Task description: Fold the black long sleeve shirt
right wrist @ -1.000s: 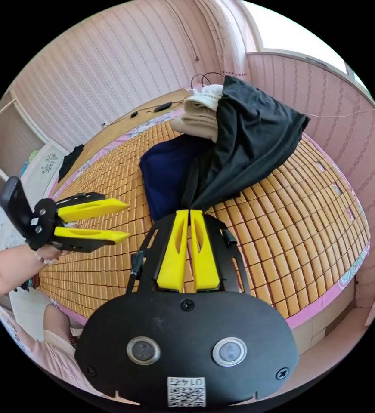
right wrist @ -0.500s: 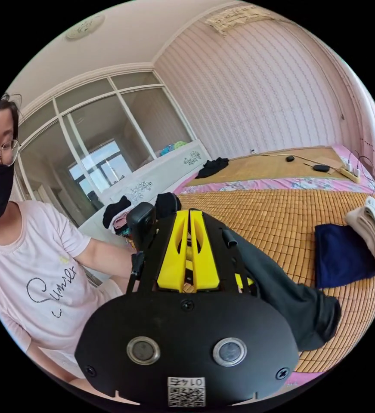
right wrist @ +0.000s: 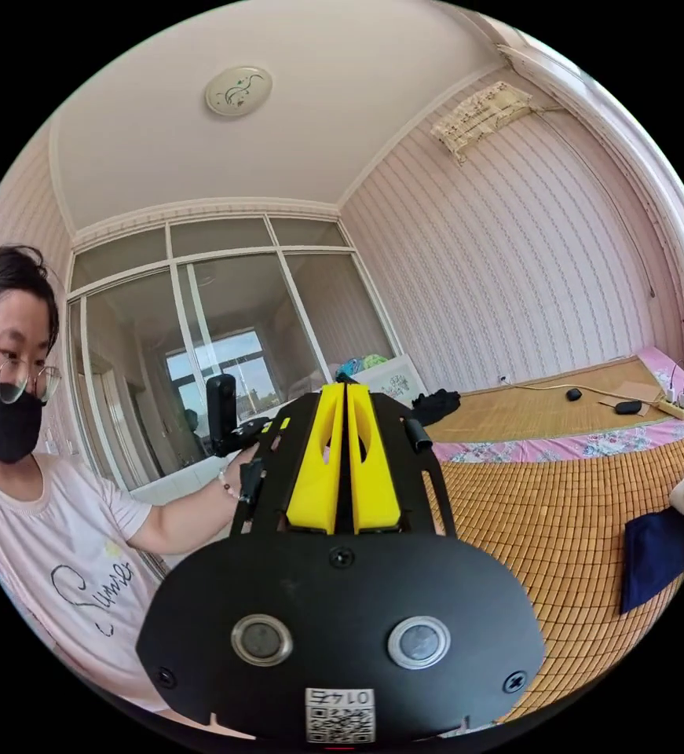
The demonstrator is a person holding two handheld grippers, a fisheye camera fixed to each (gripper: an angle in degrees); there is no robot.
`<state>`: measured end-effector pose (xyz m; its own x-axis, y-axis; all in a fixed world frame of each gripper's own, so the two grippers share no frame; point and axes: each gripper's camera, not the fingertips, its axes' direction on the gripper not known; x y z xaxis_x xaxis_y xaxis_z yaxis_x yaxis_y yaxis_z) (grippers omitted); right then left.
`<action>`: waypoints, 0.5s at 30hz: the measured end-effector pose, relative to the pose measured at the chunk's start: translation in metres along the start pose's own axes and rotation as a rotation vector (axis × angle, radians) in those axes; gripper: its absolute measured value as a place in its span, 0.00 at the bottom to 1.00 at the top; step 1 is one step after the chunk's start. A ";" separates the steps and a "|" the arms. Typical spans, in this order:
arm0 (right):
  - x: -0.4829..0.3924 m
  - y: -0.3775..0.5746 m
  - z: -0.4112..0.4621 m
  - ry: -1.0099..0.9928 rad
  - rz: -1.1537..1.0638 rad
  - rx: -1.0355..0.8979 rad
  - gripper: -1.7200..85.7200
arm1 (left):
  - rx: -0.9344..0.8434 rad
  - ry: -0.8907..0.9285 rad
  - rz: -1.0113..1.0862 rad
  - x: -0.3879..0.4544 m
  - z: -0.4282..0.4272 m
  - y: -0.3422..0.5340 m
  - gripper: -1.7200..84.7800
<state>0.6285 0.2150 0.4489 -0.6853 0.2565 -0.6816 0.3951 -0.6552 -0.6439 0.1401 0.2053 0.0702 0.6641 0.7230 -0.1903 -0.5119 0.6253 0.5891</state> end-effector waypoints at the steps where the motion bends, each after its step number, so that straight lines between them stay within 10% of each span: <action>1: -0.002 0.021 -0.002 0.026 0.005 -0.059 0.02 | -0.019 0.017 0.010 0.005 0.000 0.011 0.01; 10: 0.025 0.252 0.071 0.209 0.419 -0.928 0.02 | -0.704 0.064 -0.223 0.062 0.064 0.270 0.01; 15: 0.040 0.262 0.108 0.192 0.418 -0.991 0.03 | -0.723 0.082 -0.311 0.062 0.034 0.309 0.01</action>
<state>0.6382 -0.0231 0.2906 -0.3091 0.3099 -0.8991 0.9507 0.1250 -0.2837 0.0417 0.4329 0.2669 0.8067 0.4858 -0.3365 -0.5556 0.8174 -0.1520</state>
